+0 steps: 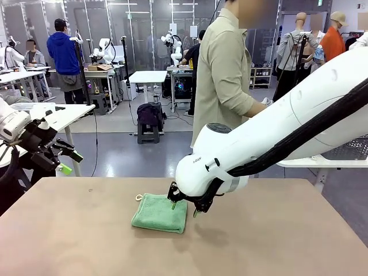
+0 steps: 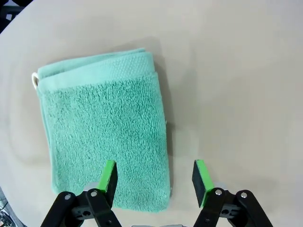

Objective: Fold the towels and place them in the basket.
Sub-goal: Place the folded Towel with hook on the right side of the table.

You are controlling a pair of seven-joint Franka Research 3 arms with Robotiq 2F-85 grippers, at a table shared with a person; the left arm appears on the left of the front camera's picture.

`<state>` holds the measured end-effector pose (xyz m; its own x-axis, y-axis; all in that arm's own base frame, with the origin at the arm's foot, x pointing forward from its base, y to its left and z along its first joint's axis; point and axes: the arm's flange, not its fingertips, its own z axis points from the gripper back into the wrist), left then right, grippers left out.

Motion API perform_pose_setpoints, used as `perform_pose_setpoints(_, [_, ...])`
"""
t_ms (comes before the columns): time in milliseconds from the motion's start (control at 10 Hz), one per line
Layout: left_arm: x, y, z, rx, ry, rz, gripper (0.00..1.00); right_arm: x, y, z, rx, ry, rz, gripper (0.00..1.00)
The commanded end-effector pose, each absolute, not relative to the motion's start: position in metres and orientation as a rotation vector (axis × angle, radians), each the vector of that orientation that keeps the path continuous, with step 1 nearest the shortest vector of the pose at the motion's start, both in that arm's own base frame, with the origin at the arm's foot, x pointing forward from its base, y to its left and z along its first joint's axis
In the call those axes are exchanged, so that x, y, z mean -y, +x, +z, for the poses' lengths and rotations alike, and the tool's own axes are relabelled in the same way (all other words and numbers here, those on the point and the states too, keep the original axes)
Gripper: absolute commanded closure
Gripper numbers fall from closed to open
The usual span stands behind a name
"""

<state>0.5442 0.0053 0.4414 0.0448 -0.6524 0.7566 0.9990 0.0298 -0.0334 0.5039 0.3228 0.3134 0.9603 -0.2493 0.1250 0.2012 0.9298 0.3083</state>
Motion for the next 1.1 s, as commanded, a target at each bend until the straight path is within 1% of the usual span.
perform_pose_setpoints(0, [-0.006, 0.544, 0.443, 0.634, -0.676, -1.42, 0.0, -0.34, 0.513, 0.306, 0.204, 0.293, -0.275, 0.19])
perform_pose_setpoints(200, [-0.006, 0.544, 0.443, 0.634, -0.676, -1.42, 0.0, -0.342, 0.517, 0.3, 0.225, 0.284, -0.293, 0.19])
perform_pose_setpoints(300, [-0.006, 0.544, 0.443, 0.634, -0.676, -1.42, 0.0, -0.343, 0.519, 0.3, 0.238, 0.267, -0.299, 0.25])
perform_pose_setpoints(1000, [-0.006, 0.544, 0.443, 0.634, -0.676, -1.42, 0.0, -0.343, 0.525, 0.295, 0.262, 0.26, -0.271, 0.94])
